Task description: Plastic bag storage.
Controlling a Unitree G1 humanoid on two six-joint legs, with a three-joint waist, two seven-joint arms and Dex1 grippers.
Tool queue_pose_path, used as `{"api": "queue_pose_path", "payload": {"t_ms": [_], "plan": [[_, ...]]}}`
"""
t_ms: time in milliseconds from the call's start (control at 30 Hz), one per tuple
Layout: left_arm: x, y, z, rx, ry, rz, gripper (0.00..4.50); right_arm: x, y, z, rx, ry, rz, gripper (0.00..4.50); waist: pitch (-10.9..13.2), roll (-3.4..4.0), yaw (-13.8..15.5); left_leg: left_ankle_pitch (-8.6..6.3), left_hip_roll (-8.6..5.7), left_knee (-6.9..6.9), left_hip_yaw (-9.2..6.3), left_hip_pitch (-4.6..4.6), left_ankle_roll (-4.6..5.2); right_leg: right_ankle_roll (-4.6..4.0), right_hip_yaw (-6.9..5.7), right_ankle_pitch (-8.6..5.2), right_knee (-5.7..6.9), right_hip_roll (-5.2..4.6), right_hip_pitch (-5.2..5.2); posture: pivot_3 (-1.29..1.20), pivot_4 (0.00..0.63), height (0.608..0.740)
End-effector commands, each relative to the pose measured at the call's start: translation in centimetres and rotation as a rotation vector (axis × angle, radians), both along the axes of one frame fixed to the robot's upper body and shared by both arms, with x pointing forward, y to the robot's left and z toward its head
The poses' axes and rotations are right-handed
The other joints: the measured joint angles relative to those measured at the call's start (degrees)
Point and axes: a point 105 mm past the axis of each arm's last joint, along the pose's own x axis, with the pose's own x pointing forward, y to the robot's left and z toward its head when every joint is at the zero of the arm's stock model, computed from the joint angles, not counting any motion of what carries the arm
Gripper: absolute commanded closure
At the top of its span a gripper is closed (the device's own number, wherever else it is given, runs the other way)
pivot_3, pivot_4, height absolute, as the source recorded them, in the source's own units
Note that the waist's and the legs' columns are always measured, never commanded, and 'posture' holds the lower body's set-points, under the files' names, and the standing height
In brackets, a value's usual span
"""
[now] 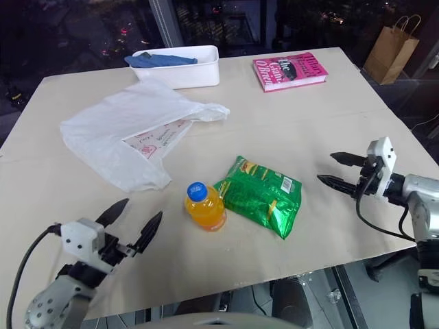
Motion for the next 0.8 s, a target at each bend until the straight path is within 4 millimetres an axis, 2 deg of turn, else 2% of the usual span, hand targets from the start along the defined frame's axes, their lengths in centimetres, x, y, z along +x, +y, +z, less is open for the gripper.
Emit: {"api": "queue_pose_path", "payload": {"t_ms": [33,300,567,700,733,800], "plan": [[2.2,-0.3,0.6,0.016,-0.039,0.100,0.03,-1.0,0.7,2.7,0.025,-0.085,0.056,0.00,-0.01,0.01,0.06,0.00,-0.01,0.00,0.00,0.00,0.00,0.00,0.00,0.00,0.00,0.01,0.00,0.00,0.150,0.740],[5.8,-2.0,-0.3,0.017,-0.040,0.168,0.03,-1.2,0.9,3.3,0.055,-0.100,0.050,0.00,-0.02,0.00,0.55,0.02,-0.07,0.04,0.01,0.01,-0.03,0.03,0.04,0.03,0.02,0.00,0.00,0.00,0.150,0.740],[7.9,-1.1,0.0,0.015,-0.070,0.272,0.03,-1.2,0.9,3.5,0.052,-0.107,0.049,0.00,-0.02,0.01,1.14,0.08,-0.08,0.04,0.00,0.00,-0.13,0.03,0.03,0.03,0.02,-0.01,-0.01,0.00,0.150,0.740],[8.2,-1.3,0.3,0.003,-0.089,0.268,1.28,-1.1,0.8,3.5,0.053,-0.112,0.044,0.00,-0.02,0.01,1.21,0.12,-0.08,0.04,0.00,-0.01,-0.20,0.03,0.03,0.03,0.02,-0.03,-0.01,0.00,0.150,0.740],[8.1,-1.3,0.4,-0.001,-0.093,0.266,1.82,-1.1,0.9,3.5,0.053,-0.113,0.043,0.00,-0.02,0.01,1.21,0.12,-0.08,0.04,0.00,-0.02,-0.21,0.03,0.03,0.03,0.02,-0.03,-0.01,0.00,0.150,0.740],[8.0,-1.3,0.5,0.005,-0.098,0.265,2.27,-0.9,1.0,3.5,0.052,-0.116,0.042,0.00,-0.02,0.01,1.21,0.13,-0.09,0.04,0.00,-0.01,-0.21,0.03,0.03,0.03,0.02,-0.03,-0.01,0.00,0.150,0.740]]}}
